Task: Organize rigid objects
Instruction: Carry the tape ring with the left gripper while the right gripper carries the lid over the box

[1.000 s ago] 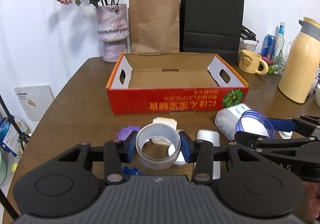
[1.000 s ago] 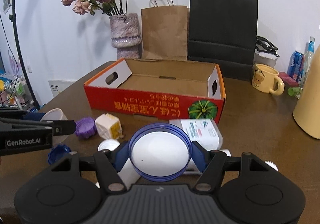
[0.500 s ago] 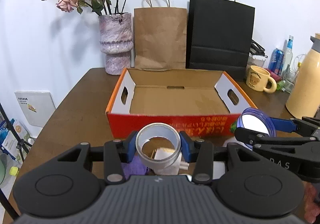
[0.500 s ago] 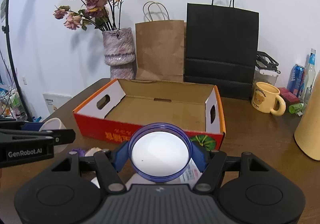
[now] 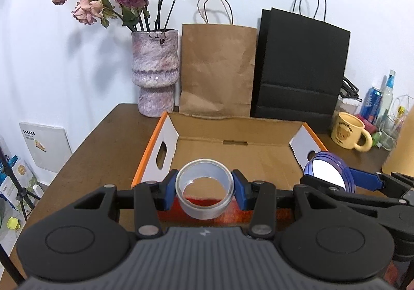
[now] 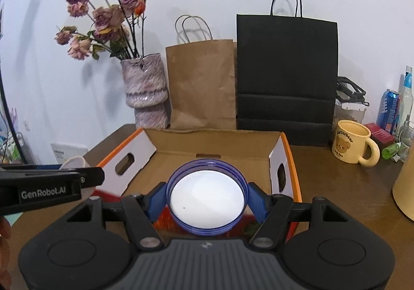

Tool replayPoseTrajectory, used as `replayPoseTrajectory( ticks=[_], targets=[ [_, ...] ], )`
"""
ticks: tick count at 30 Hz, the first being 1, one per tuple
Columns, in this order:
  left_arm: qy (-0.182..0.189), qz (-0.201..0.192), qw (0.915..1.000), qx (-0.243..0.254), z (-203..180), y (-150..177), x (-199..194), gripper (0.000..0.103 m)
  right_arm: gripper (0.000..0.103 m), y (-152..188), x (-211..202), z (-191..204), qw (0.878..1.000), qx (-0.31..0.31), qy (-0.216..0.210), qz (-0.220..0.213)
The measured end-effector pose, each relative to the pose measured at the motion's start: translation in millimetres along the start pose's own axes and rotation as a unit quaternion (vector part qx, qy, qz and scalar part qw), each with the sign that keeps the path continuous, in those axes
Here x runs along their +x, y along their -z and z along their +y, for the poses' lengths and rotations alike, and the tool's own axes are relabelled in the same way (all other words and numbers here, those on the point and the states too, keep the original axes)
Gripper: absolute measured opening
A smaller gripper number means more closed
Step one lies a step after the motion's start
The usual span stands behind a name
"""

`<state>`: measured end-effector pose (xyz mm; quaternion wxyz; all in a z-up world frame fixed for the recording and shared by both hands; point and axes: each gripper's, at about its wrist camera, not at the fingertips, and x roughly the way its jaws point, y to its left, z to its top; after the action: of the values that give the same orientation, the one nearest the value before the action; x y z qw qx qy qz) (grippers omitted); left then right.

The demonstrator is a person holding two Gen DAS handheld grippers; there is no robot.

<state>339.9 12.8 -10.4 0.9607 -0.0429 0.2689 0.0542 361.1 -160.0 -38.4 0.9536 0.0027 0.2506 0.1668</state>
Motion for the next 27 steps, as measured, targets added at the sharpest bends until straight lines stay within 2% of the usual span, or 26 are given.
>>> replayPoseTrajectory(
  ticks=[12, 27],
  targets=[
    [-0.011, -0.013, 0.9996, -0.025, 5, -28, 45, 0.045, 0.065, -24, 46, -13, 0.999, 0.037, 0.017, -0.017],
    [-0.046, 0.004, 0.9983, -0.036, 14, -41, 102, 0.045, 0.065, -42, 103, -4, 1.000, 0.002, 0.017, -0.001]
  ],
)
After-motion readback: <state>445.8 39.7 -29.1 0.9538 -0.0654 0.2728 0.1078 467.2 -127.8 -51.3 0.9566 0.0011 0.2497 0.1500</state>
